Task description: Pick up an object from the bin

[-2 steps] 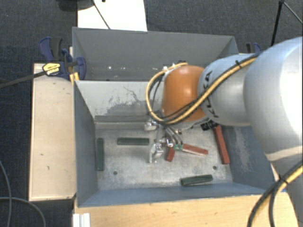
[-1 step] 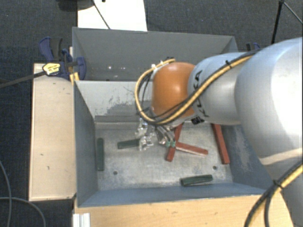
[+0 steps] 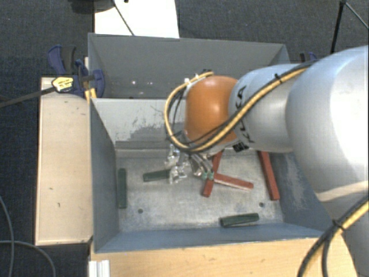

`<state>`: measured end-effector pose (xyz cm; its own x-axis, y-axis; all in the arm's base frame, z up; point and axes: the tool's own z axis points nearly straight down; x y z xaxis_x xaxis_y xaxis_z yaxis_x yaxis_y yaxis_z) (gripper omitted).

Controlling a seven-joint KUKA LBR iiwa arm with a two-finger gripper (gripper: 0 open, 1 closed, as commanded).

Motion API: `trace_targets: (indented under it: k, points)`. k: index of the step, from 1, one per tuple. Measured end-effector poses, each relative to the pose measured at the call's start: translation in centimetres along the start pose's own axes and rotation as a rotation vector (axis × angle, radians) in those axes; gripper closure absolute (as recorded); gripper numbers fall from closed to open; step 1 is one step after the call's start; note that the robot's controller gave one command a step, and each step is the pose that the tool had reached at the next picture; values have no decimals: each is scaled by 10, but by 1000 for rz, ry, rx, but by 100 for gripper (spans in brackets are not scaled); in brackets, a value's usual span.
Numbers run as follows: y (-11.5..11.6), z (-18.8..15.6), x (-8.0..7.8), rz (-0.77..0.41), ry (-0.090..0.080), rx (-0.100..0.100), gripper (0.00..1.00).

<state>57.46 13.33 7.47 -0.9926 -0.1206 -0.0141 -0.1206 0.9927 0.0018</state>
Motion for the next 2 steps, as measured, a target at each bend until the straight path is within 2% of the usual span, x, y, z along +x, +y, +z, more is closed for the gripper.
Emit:
trace_targets:
  k: [2]
  points:
    - [0,-4,1,1,8,1,100]
